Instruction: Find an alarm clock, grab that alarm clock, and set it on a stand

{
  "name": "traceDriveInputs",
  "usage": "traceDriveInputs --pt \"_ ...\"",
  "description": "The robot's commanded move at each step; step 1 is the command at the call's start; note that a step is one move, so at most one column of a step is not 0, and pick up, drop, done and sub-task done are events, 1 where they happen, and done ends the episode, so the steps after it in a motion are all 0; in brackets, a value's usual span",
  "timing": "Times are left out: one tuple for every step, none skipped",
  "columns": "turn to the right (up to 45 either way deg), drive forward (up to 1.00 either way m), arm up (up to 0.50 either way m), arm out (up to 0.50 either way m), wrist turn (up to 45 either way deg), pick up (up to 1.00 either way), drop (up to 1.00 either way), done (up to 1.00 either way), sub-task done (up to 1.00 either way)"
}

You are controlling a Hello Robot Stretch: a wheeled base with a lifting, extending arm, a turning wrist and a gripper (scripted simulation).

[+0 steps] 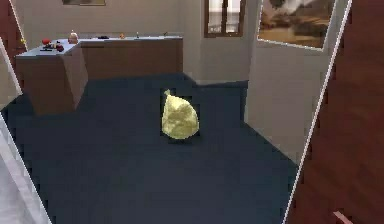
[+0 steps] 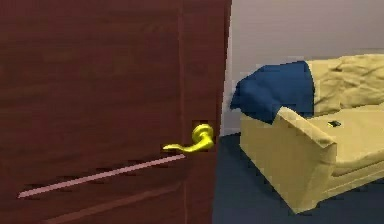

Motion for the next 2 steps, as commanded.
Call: traceDriveInputs --pt "0.0 0.6 0.0 0.0 0.0 0.0 0.0 0.0 0.0" --pt "-24.0 0.0 0.0 0.0 0.0 0.0 0.0 0.0 0.0"
